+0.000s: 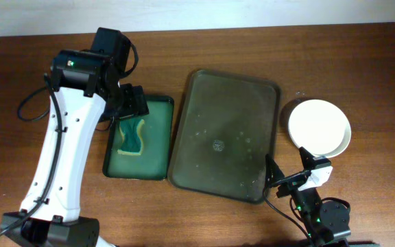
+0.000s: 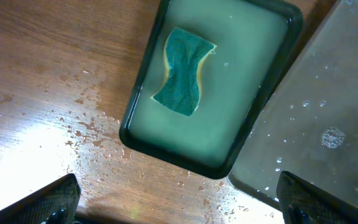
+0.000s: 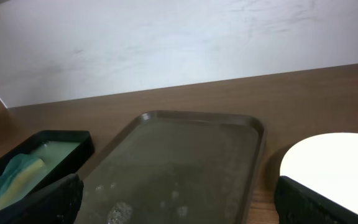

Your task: Clean dirty plates on tray and stack at the side

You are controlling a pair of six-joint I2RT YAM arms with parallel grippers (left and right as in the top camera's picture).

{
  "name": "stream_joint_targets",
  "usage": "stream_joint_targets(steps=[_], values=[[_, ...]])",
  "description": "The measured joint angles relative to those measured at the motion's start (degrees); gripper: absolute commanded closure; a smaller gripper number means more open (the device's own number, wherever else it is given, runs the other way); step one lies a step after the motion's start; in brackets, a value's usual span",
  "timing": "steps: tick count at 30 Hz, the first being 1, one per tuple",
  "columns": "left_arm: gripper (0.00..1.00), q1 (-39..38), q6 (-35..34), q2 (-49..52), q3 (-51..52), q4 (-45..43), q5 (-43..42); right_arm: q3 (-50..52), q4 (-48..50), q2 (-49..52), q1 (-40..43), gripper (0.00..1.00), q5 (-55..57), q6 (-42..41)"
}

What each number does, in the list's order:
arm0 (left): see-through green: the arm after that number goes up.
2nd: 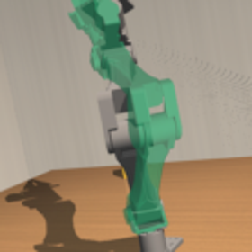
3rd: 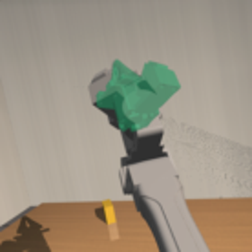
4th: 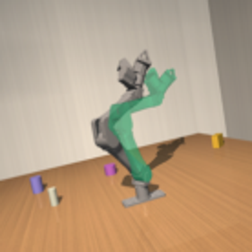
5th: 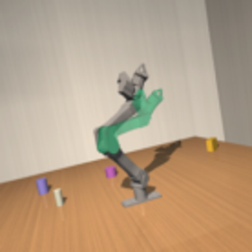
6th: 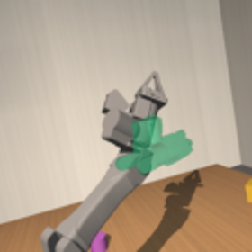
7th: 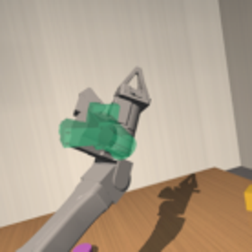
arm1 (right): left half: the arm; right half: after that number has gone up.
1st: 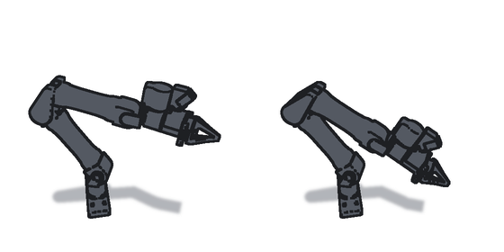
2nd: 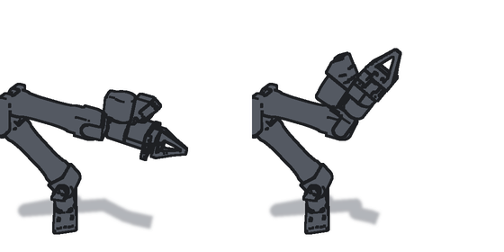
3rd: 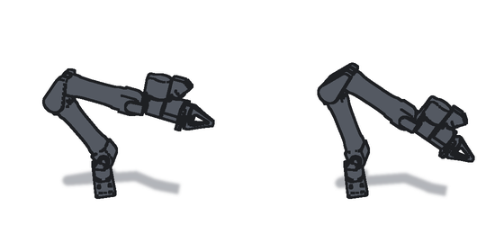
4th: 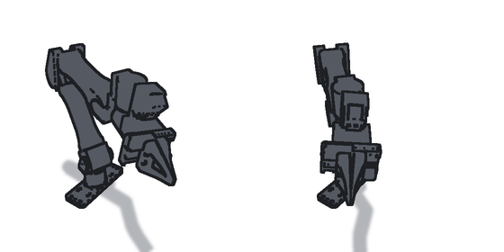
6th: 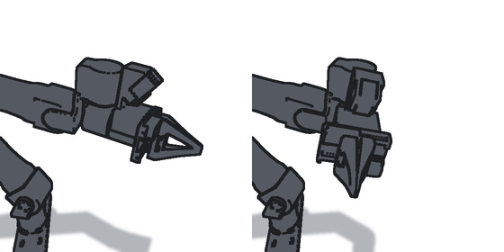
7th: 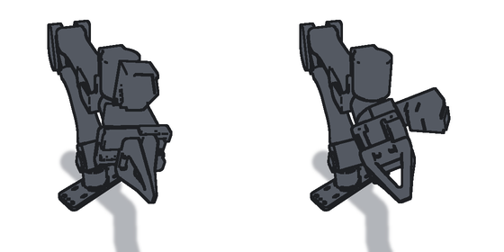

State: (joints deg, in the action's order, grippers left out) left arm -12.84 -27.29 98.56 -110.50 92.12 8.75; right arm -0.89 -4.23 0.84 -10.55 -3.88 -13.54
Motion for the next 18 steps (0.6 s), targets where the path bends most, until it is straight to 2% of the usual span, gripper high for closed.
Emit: stream_joint_targets(steps=[11,12,14,18], values=[[0.0,-0.9,0.46,-0.11,0.11,-0.81,2.73,0.0,0.0,0.0,0.0,0.02,0.0,-0.02],[0.01,-1.9,0.52,-0.42,0.15,-2.43,3.78,0.0,0.0,0.0,0.0,0.02,0.0,0.0],[0.01,-5.16,0.74,-3.91,3.45,-12.96,7.5,0.0,0.02,0.0,0.0,0.02,0.0,0.0],[0.01,-6.97,1.57,-18.93,18.49,-26.18,10.34,0.04,0.04,-0.07,0.0,0.02,0.02,-0.04]])
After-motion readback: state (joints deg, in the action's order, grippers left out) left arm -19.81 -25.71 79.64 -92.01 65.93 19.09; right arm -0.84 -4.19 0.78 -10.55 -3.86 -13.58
